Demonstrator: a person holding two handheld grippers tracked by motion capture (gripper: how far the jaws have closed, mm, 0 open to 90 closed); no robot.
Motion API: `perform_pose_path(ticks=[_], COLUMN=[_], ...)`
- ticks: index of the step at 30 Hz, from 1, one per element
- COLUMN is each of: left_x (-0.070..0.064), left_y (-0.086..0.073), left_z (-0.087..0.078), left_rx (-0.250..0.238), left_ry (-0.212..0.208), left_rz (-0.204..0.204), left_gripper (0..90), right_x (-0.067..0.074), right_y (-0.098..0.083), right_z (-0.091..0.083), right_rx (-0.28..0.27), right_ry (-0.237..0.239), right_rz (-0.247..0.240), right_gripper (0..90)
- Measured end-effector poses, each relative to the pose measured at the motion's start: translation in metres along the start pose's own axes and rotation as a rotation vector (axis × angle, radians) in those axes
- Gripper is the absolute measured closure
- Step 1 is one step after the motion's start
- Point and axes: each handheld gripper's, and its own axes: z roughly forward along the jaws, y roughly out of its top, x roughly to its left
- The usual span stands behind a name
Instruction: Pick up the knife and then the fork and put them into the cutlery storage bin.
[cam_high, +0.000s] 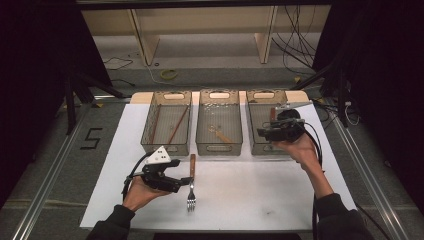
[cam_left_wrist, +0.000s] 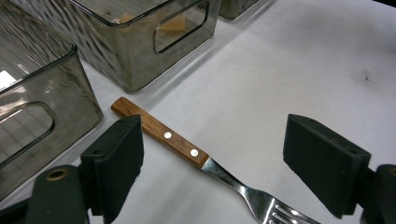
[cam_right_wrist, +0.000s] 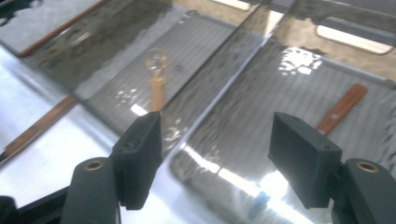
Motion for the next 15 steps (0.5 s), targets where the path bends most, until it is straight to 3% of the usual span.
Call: perform_pose_path(ticks=[9,15], left_x=[0.006,0.015], left_y=[0.009,0.018], left_z=[0.006,0.014], left_rx=[0.016,0.04], left_ry=[0.004,0.009], left_rz=[0.01,0.021], left_gripper=[20.5,26.1], right_x=[0.03,0.044], right_y=[-0.017,-0.036], right_z=[-0.013,-0.016], right_rx=[-0.022,-0.011], right_ry=[0.042,0.071], right_rz=[-0.048,-0.078], right_gripper=[33.0,31.7])
